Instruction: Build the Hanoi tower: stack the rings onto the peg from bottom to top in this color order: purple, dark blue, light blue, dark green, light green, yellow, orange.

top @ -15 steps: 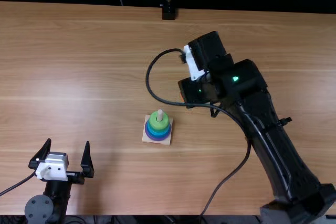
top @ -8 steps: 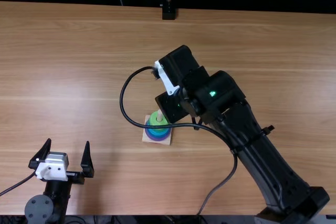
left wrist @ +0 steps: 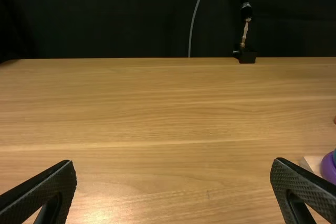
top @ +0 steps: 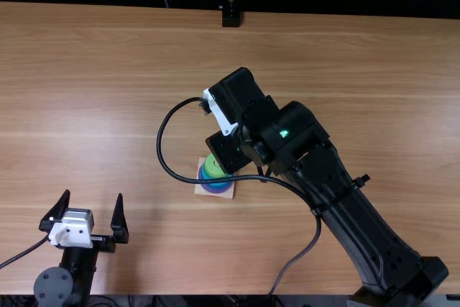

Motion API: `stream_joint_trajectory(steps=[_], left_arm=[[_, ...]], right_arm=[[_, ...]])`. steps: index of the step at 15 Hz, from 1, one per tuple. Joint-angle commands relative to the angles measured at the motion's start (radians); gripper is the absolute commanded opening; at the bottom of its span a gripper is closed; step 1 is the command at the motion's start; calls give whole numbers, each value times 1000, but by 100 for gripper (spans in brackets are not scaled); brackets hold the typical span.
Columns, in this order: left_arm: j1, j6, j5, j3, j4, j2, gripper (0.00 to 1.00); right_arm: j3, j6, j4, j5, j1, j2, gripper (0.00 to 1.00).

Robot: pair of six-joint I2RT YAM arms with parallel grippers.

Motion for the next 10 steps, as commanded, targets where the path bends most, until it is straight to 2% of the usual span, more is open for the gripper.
stream_joint_trajectory(steps=[1,10], left_arm=[[7,14,-7,-37,-5,-11,100],[7,14,-7,-37,-5,-11,100]], right_arm=[[24,-2,4,-5,26,-31,0],[-5,-2,9,-7,27,-28,0]])
